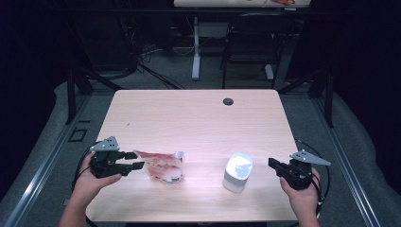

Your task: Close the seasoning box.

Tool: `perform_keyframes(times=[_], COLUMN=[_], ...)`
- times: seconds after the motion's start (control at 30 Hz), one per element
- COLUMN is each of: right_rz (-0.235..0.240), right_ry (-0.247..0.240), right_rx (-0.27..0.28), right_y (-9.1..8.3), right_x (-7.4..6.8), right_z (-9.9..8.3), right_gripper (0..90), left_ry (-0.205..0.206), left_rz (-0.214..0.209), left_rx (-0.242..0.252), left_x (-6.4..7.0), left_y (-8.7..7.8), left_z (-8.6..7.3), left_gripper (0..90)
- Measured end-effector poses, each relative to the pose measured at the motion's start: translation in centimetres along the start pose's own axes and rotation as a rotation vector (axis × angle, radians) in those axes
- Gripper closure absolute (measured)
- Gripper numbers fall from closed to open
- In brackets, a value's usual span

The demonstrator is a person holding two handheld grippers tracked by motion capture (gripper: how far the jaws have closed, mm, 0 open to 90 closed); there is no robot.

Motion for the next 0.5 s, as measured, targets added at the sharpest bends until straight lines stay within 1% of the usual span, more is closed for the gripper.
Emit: perform_keyframes(times=[0.13,0.2,0.33,0.43,0.47,0.5], right_rz=[-0.029,-0.029,-0.038,-0.051,-0.058,-0.064], right_ry=[-0.004,0.004,0.001,-0.007,-0.009,-0.008], right_rx=[-0.018,-0.026,-0.028,-0.031,-0.025,-0.005], right_y=[0.1,0.2,0.4,0.5,0.5,0.6], right_x=[0.4,0.5,0.6,0.6,0.6,0.7], right_z=[-1.0,-1.4,-1.8,-2.2,-2.3,-2.4], right_gripper=[89.6,89.6,88.5,82.9,79.3,73.4], left_ry=[0.002,0.002,0.007,0.006,0.004,0.004], left_rz=[0.002,0.001,0.003,0.005,0.007,0.007], left_rx=[-0.003,-0.003,-0.01,-0.009,-0.006,-0.004], left_x=[-0.1,-0.1,-0.1,-0.1,-0.1,-0.1], left_y=[0.0,0.0,0.0,0.0,0.0,0.0], left_z=[-0.1,-0.1,-0.1,-0.1,-0.1,-0.1], left_gripper=[50.4,50.4,50.4,50.2,50.2,50.2])
Point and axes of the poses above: each handheld gripper's, and its own axes: y roughly forward along the jaws, z roughly out of its top, x roughly to its right, the point moved 1 cm from there along y, roughly forward along the jaws, and after that the axes turned 14 degrees about x, right-handed, at the moved point
